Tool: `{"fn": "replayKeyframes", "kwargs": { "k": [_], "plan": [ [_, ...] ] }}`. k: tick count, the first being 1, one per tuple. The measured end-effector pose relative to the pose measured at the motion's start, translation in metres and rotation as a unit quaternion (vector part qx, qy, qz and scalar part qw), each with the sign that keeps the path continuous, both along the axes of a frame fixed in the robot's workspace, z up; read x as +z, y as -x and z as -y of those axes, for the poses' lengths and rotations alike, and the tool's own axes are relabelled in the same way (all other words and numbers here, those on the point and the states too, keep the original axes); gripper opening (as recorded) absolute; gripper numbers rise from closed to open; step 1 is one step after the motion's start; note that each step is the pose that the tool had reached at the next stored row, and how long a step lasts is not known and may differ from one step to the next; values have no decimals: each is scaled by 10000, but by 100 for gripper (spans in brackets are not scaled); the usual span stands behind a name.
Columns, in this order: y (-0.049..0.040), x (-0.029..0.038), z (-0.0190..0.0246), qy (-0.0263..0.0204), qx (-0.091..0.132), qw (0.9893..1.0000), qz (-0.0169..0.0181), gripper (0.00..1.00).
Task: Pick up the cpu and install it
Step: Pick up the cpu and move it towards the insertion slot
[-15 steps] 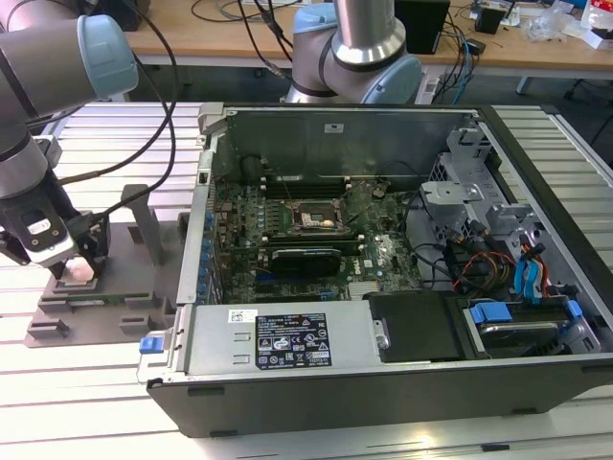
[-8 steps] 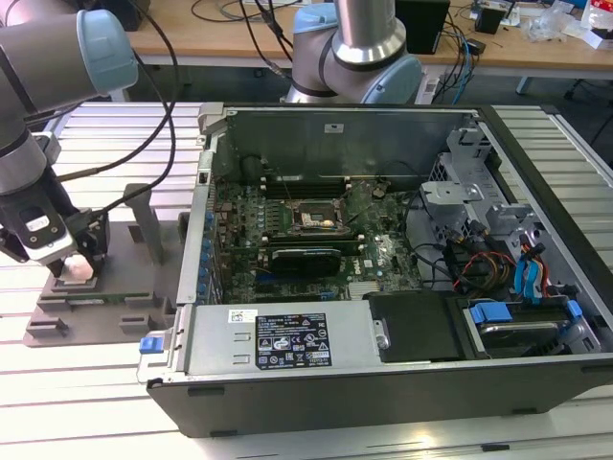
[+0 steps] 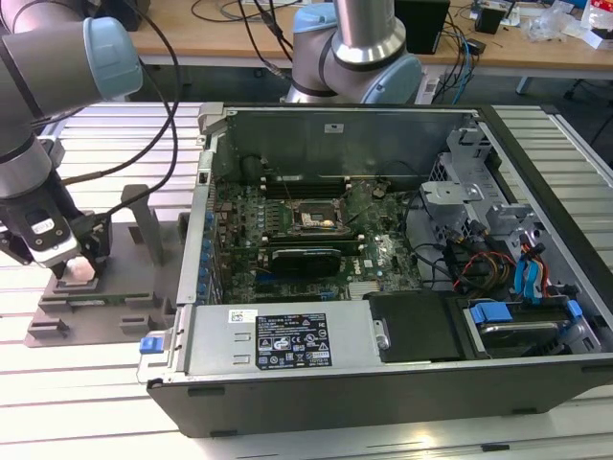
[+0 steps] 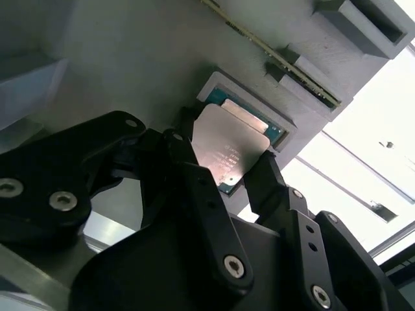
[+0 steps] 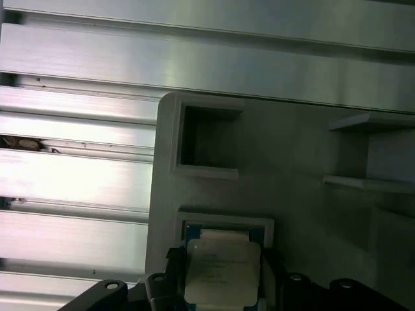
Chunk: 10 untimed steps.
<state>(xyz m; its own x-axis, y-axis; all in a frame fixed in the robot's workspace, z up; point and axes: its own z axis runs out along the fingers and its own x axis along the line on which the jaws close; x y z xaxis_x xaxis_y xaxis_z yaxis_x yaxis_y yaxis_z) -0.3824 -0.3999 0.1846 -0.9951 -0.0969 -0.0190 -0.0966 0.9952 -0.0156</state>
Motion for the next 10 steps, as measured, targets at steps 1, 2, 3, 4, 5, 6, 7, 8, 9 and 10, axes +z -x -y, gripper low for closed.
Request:
{"fn": "replayKeyframes", "kwargs": {
  "k": [1, 2, 3, 4, 5, 6, 7, 8, 9, 10],
  "plan": [
    [4, -2, -11, -1, 1, 10000, 1, 55],
    [15, -4, -21, -4, 1, 10000, 2, 55],
    [41, -6, -28, -5, -1, 10000, 2, 55],
    [46, -5, -27, -4, 0, 10000, 1, 55],
    [51, -4, -27, -3, -1, 10000, 0, 55],
    [52, -4, -27, -3, -1, 10000, 1, 55],
    [52, -4, -28, -3, -1, 10000, 1, 55],
    [53, -4, -27, -3, -1, 10000, 1, 55],
    [54, -4, -27, -3, -1, 10000, 0, 55],
    [48, -2, -26, -2, -2, 10000, -3, 55]
  ]
}}
